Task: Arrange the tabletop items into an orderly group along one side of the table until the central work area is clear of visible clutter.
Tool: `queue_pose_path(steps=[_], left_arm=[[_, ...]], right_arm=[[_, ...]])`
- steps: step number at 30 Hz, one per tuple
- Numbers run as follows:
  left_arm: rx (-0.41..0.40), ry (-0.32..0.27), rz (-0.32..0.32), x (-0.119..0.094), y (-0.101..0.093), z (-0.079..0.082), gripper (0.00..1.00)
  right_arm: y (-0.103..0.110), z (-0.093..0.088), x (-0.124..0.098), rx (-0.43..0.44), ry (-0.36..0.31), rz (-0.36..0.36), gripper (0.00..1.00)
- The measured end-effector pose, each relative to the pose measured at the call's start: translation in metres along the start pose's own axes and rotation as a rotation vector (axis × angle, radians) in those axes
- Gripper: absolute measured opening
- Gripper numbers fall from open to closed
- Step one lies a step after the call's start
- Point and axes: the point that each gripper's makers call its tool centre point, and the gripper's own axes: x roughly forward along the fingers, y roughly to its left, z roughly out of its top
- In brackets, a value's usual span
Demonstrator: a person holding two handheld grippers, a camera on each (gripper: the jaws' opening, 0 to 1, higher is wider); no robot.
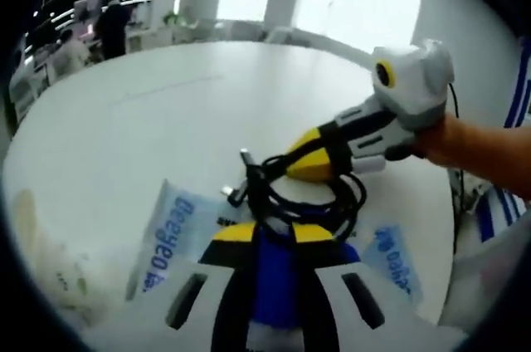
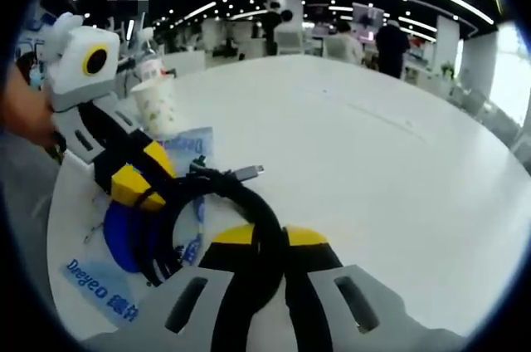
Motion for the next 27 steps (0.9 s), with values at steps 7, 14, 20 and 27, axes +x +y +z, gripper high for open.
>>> queue_pose_path(steps=[7,14,20,27], left_arm=[[-0.008,0.014,0.020,0.000,0.002,-0.001,0.03],[-0.017,0.020,0.022,-0.001,0.001,-0.001,0.03],[-0.025,0.016,0.017,-0.003,-0.001,0.002,0.02],[-0.019,0.011,0.007,-0.005,-0.007,0.009,0.02]], right_arm=[[0.000,0.004,-0.002,0.005,-0.011,-0.002,0.08],[0.001,0.005,-0.005,0.021,-0.011,-0.001,0.07],[0.000,0.006,-0.011,0.042,-0.018,0.001,0.06],[-0.003,0.011,-0.024,0.058,-0.029,-0.008,0.05]])
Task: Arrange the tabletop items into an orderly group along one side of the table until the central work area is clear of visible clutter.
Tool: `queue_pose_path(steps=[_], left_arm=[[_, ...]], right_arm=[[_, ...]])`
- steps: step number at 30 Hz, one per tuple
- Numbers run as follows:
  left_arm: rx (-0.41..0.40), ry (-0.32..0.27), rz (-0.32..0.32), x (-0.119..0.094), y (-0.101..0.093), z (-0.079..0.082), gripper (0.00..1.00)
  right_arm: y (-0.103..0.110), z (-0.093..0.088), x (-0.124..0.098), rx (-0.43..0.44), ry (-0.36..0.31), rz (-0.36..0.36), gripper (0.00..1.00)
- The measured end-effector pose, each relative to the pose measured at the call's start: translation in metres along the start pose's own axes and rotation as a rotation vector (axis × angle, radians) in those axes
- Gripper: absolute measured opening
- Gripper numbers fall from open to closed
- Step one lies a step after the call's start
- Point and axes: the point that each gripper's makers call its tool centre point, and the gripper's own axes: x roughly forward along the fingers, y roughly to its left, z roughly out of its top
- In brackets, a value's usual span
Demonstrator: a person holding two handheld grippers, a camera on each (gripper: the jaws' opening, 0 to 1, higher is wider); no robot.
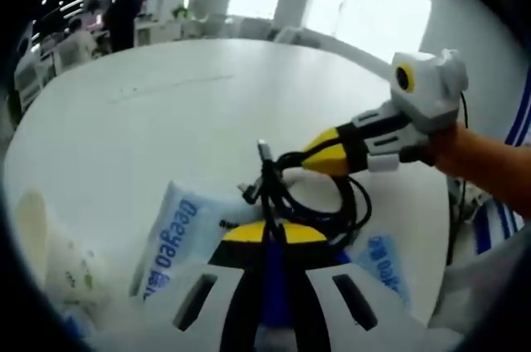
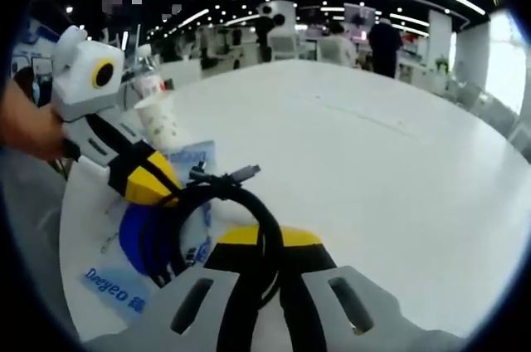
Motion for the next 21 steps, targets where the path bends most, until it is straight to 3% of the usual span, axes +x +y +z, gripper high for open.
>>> queue_pose_path(steps=[13,21], left_arm=[[0.044,-0.004,-0.065,0.011,-0.034,0.015,0.01],[0.049,0.013,-0.111,0.027,-0.057,0.015,0.00]], right_arm=[[-0.016,-0.003,-0.041,0.020,-0.004,-0.063,0.04],[-0.028,-0.019,-0.064,0.037,0.018,-0.106,0.04]])
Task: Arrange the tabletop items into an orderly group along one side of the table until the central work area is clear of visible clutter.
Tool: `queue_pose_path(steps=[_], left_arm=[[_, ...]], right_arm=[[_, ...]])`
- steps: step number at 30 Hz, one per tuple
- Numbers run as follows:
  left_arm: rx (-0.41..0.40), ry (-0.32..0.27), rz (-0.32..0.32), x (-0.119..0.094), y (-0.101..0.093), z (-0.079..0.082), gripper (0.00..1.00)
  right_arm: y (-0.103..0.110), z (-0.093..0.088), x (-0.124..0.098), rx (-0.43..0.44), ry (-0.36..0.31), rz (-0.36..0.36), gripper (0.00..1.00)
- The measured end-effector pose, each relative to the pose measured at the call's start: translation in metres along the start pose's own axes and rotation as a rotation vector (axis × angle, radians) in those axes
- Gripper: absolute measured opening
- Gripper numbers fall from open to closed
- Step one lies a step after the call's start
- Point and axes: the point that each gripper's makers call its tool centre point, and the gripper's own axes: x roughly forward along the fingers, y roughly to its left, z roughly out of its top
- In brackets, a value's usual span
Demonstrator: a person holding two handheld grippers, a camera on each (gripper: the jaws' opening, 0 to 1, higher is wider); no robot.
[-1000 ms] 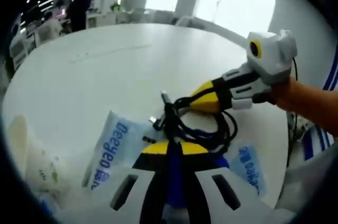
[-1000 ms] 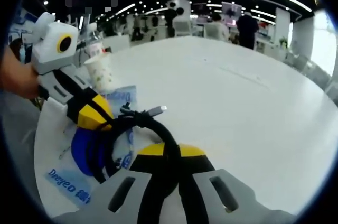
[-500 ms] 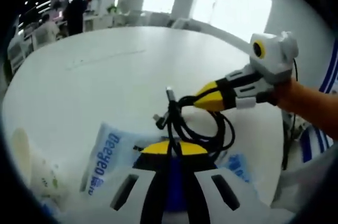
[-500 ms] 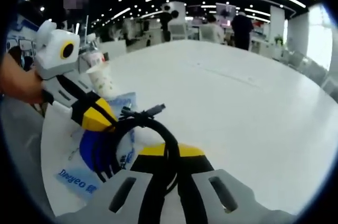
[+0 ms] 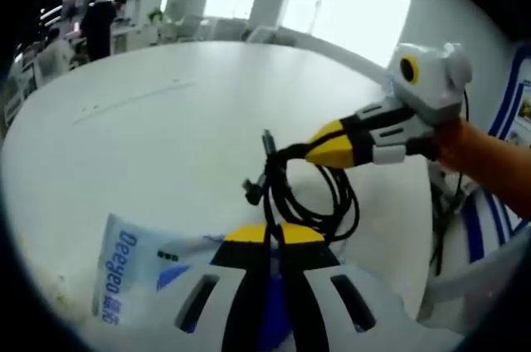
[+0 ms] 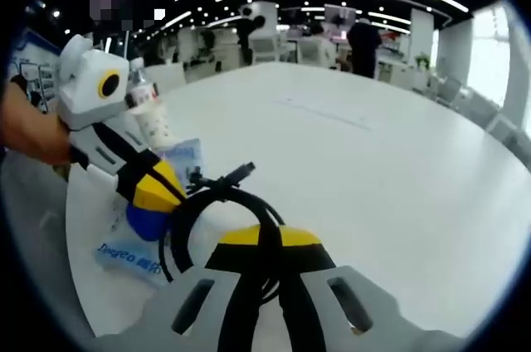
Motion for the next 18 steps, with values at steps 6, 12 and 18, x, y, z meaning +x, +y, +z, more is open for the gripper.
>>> queue_pose_path(steps=[6,12,18], left_arm=[[0.003,0.014,-0.028,0.015,-0.014,0.002,0.00],[0.018,0.027,-0.051,0.030,-0.025,0.004,0.00],[0.027,0.054,-0.053,0.042,-0.026,0.002,0.01]], right_arm=[[-0.012,-0.011,-0.011,0.020,0.014,-0.028,0.04],[-0.025,-0.022,-0.019,0.032,0.036,-0.060,0.05],[-0.033,-0.029,-0.016,0.029,0.072,-0.085,0.05]])
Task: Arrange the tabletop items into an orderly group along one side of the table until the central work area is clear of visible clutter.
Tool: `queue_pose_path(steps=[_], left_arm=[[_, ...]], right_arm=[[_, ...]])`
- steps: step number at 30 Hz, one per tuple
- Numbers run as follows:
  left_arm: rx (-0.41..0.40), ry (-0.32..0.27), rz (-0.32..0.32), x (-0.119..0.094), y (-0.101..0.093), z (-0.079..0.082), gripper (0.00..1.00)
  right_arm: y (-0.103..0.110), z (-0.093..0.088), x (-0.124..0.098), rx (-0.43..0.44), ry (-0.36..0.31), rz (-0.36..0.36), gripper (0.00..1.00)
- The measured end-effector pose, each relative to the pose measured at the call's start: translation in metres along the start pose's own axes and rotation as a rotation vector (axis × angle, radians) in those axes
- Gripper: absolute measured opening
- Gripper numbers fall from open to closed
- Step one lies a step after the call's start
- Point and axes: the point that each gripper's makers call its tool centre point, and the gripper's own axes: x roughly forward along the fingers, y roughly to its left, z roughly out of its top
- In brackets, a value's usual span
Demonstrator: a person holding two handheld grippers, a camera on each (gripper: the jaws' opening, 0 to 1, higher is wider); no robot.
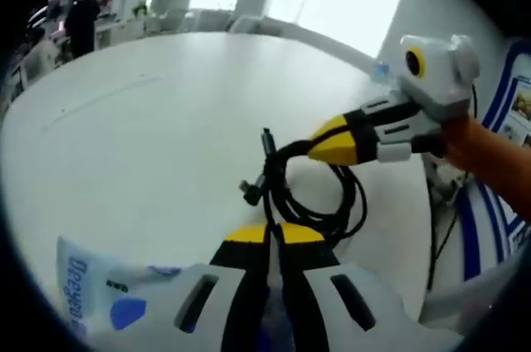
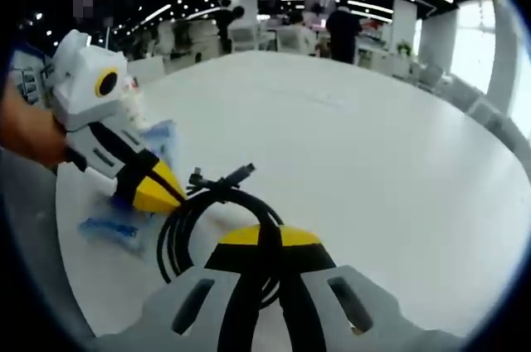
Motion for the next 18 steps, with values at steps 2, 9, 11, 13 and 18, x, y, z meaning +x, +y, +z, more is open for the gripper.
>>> queue_pose_path(steps=[2,9,11,13,18], left_arm=[[0.013,0.010,0.002,0.003,0.000,-0.001,0.01],[0.038,0.037,0.016,0.009,0.003,-0.003,0.01],[0.050,0.042,0.021,0.010,0.003,-0.004,0.02],[0.060,0.045,0.023,0.010,0.003,-0.004,0.02],[0.087,0.053,0.020,0.011,0.002,-0.005,0.02]], right_arm=[[-0.002,-0.002,0.002,0.003,0.010,-0.003,0.05],[-0.006,-0.013,0.010,0.002,0.062,-0.011,0.05],[-0.006,-0.015,0.012,-0.001,0.071,-0.010,0.05],[-0.007,-0.017,0.013,0.000,0.080,-0.011,0.06],[-0.007,-0.022,0.015,-0.015,0.105,-0.016,0.07]])
